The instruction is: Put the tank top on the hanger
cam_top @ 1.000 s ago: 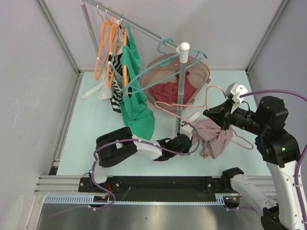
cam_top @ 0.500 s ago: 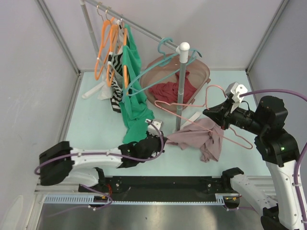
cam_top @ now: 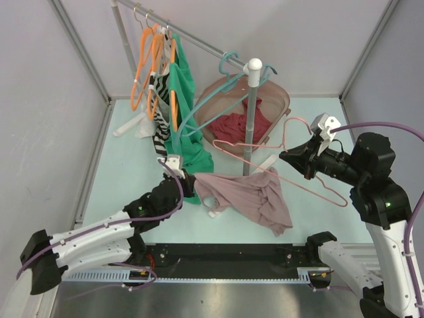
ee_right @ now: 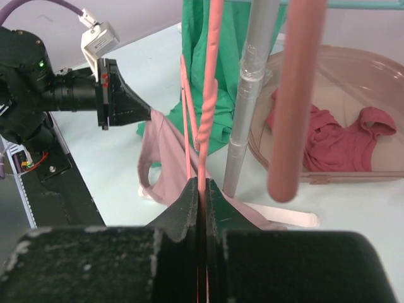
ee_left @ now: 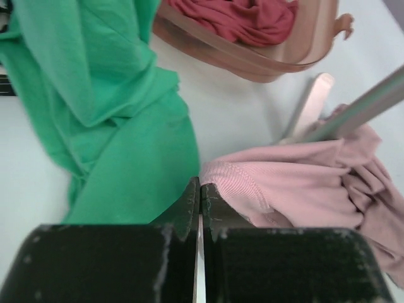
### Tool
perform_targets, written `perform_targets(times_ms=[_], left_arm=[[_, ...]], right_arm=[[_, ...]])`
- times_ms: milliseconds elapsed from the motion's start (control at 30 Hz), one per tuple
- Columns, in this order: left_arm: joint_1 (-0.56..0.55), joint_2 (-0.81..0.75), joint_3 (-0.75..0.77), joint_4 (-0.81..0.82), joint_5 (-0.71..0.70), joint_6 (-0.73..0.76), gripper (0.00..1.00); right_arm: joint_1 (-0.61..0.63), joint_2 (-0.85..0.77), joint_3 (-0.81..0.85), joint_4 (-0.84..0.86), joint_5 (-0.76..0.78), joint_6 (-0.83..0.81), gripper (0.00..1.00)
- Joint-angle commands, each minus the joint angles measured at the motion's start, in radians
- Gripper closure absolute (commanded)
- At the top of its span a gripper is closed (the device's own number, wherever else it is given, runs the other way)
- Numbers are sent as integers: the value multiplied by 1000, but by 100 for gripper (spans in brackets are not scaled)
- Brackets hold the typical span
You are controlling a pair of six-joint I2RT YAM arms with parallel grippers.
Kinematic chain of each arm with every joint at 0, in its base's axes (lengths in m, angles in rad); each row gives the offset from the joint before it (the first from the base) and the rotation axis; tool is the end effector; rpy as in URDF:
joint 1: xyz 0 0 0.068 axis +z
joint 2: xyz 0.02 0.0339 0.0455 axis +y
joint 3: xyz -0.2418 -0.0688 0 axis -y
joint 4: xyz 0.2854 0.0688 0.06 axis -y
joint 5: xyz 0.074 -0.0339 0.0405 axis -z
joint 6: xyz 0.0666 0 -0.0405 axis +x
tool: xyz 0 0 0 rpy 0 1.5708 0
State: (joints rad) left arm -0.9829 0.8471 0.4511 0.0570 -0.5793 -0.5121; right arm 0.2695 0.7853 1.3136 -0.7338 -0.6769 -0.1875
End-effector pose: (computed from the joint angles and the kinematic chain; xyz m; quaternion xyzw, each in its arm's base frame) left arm 0.1794 -0.2034 0.1968 0.0220 0.7992 -0.2054 0.5645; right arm 0.1706 0.0904 0.4544 -0.3698 0.6654 0.2818 0.5840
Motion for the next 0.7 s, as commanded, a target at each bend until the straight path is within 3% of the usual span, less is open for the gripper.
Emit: perform_targets(times_ms=[0, 233, 333, 367, 433, 567, 667], left_arm=[[93, -14, 35, -78, 45, 72, 100], [214, 102, 28, -62, 168, 90, 100], [225, 148, 28, -80, 170, 52, 67], [225, 139, 21, -82, 177, 34, 45], [225, 116, -8, -86, 209, -32, 29], [225, 40, -116, -66, 272, -170, 28], [225, 15, -185, 39, 340, -273, 31]], right_arm=[[-3, -12, -22, 39, -32, 26, 100], [0, -27, -96, 53, -21, 48, 100], [0, -31, -116, 56, -24, 53, 100], [2, -31, -117, 56, -29, 56, 100], [4, -29, -122, 56, -33, 59, 100], [10, -28, -139, 65, -39, 63, 100], [14, -23, -154, 70, -32, 63, 100]])
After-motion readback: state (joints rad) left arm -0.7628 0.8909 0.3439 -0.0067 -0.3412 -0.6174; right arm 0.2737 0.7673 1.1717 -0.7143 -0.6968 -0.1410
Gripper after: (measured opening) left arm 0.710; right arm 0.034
